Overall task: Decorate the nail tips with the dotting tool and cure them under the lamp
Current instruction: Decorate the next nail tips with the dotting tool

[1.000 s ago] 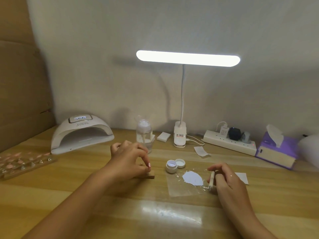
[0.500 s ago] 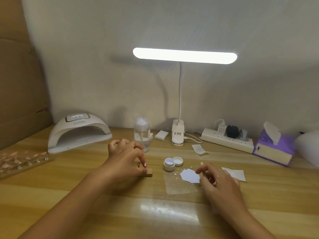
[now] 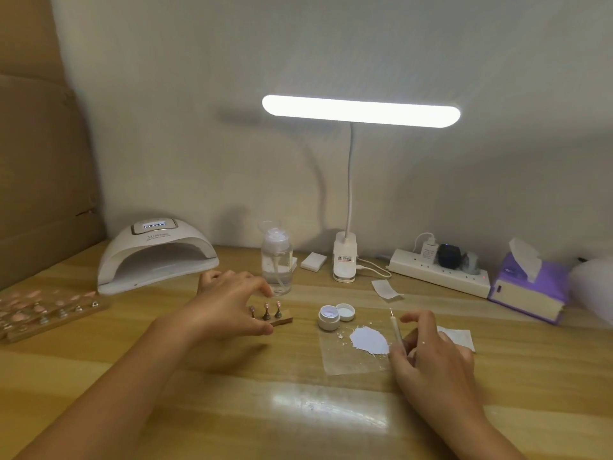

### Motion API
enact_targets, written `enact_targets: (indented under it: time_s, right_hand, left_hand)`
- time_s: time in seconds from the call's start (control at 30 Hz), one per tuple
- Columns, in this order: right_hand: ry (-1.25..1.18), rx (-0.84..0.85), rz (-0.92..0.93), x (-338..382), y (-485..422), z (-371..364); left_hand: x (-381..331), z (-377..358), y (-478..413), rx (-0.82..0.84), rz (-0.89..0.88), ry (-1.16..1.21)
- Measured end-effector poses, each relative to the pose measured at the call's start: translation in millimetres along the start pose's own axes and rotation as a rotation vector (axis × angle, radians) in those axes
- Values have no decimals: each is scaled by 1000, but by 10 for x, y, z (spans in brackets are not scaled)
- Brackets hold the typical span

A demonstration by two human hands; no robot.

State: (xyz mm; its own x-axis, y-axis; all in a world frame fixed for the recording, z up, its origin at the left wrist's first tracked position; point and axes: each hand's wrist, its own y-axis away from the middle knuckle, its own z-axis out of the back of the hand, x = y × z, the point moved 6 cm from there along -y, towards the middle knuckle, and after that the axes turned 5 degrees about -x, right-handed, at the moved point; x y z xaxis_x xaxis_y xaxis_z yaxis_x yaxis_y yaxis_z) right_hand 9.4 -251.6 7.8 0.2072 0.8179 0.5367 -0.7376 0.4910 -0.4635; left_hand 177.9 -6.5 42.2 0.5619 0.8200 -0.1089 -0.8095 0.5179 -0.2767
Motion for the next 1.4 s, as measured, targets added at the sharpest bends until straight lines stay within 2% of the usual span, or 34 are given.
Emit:
enact_targets:
  time_s: [0.13, 0.3, 0.4, 0.6, 0.73, 0.93, 1.13, 1.3, 1.4]
  right_hand:
    - [56, 7, -28, -30, -7, -2]
    - [156, 40, -36, -53, -30, -22]
    - [153, 37, -44, -71, -35, -23]
    - [150, 28, -32, -84, -37, -21]
    - [133, 2, -16, -50, -21, 1]
    - [-8, -112, 168, 138, 50, 84]
    - [-7, -98, 374, 329, 165, 38]
    - [-56, -109, 373, 274, 133, 114]
    - [-61, -95, 367, 242, 92, 191]
  left_hand:
    - [168, 77, 10, 9, 56, -46]
    - [344, -29, 98, 289, 144, 41]
    - [320, -43, 115, 313, 125, 87]
    - [163, 53, 85, 147, 31, 10]
    - [-21, 130, 84, 41, -72, 49]
    - [-427, 267, 112, -103, -236, 115]
    - [-758, 241, 203, -139, -361, 169]
    - [-842, 176, 228, -131, -396, 201]
    - [-869, 186, 229, -199, -393, 220]
